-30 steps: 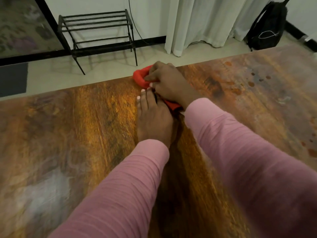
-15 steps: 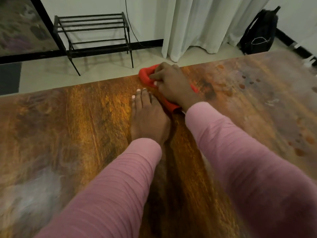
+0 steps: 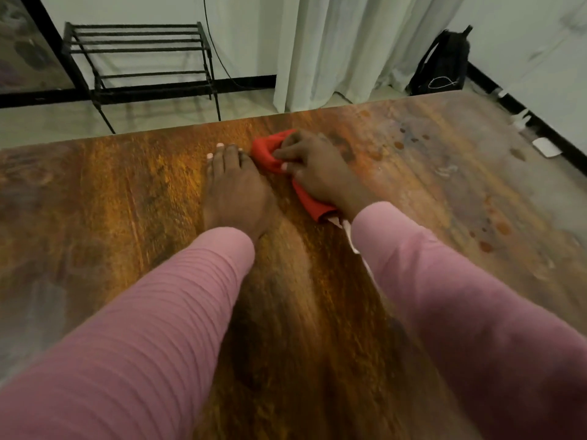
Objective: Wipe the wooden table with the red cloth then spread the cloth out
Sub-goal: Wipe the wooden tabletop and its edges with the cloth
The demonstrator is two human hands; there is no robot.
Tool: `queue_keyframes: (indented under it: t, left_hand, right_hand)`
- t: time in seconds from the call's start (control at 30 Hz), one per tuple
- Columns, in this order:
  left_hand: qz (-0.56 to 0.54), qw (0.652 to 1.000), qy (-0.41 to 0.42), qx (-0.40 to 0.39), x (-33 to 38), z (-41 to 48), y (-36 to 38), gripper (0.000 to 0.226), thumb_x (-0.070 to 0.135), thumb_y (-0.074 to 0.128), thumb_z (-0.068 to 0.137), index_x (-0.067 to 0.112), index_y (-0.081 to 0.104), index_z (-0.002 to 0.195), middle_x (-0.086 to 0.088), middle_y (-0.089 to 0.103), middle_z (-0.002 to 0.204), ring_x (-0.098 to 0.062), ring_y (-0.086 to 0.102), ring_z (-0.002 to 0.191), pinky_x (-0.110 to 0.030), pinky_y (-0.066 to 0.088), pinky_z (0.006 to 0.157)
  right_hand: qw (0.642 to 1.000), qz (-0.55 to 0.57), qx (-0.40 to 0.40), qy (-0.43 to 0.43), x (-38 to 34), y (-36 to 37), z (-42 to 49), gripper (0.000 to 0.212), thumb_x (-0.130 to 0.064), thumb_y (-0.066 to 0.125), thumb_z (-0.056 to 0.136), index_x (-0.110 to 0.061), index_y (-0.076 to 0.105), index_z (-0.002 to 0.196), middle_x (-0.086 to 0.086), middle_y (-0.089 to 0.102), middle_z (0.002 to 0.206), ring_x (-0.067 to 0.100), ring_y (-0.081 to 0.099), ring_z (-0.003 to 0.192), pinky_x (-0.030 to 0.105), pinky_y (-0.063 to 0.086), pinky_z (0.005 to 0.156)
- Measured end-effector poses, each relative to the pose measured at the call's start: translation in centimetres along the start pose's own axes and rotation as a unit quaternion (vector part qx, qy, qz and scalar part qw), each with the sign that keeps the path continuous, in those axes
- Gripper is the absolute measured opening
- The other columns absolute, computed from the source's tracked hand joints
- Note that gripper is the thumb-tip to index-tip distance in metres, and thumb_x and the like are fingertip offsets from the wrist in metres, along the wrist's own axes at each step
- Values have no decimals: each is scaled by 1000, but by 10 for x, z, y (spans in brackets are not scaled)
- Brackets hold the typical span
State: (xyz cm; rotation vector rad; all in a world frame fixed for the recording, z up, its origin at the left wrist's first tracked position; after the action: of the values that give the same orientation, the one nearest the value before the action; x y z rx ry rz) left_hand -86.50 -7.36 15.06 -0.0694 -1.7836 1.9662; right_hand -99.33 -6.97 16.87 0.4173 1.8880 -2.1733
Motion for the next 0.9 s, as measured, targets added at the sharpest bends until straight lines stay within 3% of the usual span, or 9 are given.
queue_keyframes:
  t: [0.07,0.13,0.2,0.27,0.4,0.57,0.9]
  left_hand:
    - [13,1000,9,10,0,-4,-1,55,19,34,96,-2,28,146,-19,26,153,-33,16,144,-45,9,120]
    - [17,999,18,22,3,-8,-2,53,17,34,96,-4,28,145,-20,27,152,-34,17,143,-45,10,119]
    - [19,999,20,27,5,-9,-4,53,16,32,96,-4,28,145,-20,27,151,-35,16,143,-46,10,119]
    - [27,999,16,31,8,-9,-4,53,16,33,96,-4,28,145,-20,27,152,-35,17,143,-46,10,119]
    - [62,997,22,37,15,-12,-10,56,18,35,94,-3,27,146,-21,27,152,-35,17,143,-46,13,119]
    - [51,998,13,18,56,-33,-2,53,20,35,95,1,32,144,-19,29,152,-33,19,143,-44,12,119]
    - [62,997,-55,-5,96,-16,14,45,22,36,99,5,39,140,-17,37,146,-33,28,139,-45,17,118]
  right_hand:
    - [995,-36,48,79,36,-21,-12,28,-15,55,90,-22,69,114,3,56,120,21,48,111,30,35,92]
    - [967,-88,106,215,80,-48,-28,30,-14,49,89,-19,71,109,11,57,119,30,52,110,32,41,91]
    - [949,-94,123,273,90,-51,-34,32,-16,46,89,-15,69,111,15,54,122,35,50,113,37,44,95]
    - [963,-55,109,239,71,-39,-31,31,-20,49,89,-18,68,114,12,54,125,33,49,116,39,42,99]
    - [997,31,27,72,27,-14,-38,31,-18,58,90,-20,66,120,1,54,125,24,43,119,36,33,106]
    - [995,11,85,51,20,-19,-47,31,-17,55,91,-21,66,120,4,55,123,26,42,116,36,37,102]
    - [993,30,109,41,41,-36,-57,24,-18,53,86,-17,69,105,8,51,122,32,41,114,44,43,94]
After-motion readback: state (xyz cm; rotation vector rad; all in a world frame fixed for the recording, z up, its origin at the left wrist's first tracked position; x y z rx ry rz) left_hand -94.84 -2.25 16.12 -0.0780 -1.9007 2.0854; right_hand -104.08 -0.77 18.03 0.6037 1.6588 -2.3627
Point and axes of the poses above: each hand's wrist, its own z-axis towards the middle knuckle, its own y-axis out of the palm, x = y × z, the point moved 7 cm from there along z, towards the middle knuckle
